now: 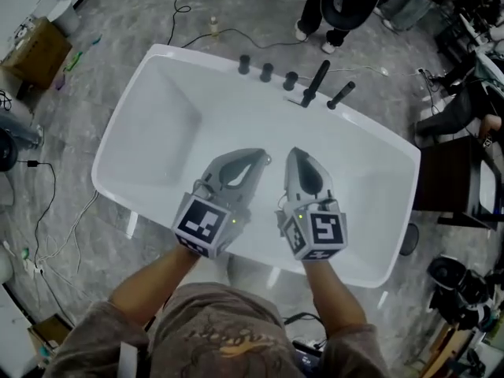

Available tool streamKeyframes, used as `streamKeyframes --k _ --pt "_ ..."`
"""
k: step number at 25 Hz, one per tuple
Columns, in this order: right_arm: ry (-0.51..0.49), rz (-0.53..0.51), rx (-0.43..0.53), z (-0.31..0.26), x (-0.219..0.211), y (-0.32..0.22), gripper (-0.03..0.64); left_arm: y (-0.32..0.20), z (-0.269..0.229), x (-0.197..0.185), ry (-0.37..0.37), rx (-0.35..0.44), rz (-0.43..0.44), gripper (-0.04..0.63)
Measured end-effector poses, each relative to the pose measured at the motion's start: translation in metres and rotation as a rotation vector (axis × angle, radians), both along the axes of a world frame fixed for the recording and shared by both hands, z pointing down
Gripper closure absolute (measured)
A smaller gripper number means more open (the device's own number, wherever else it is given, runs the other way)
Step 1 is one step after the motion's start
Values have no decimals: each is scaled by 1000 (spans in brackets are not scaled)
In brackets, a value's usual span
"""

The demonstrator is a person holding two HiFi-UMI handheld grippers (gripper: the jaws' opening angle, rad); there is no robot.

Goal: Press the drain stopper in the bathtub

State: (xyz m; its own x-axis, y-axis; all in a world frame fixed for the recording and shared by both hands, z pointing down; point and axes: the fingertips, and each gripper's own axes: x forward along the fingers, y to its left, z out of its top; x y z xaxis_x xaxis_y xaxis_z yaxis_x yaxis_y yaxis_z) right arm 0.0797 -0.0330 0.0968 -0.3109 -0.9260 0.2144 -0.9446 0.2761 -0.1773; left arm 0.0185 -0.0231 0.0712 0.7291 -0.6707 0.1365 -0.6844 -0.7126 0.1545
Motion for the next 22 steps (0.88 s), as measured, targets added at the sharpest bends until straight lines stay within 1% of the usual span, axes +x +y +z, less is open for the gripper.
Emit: streamKeyframes --k 2,5,12,16,19,22 --pt "-8 -9 24 -24 -1 12 615 9 -19 -1 3 9 12 589" --pt "-36 -31 33 -50 -3 32 615 21 -42 -1 15 20 31 589" --pt "-96 -59 84 -92 -4 68 615 52 -82 1 29 56 80 589" --pt "-93 -84 125 -113 -11 85 615 65 -96 -1 45 74 103 589" --pt "-72 -113 157 -126 -17 96 615 73 -101 -2 42 89 129 589" --pt "-51 -159 166 -131 -23 109 615 80 -106 -5 59 80 127 589"
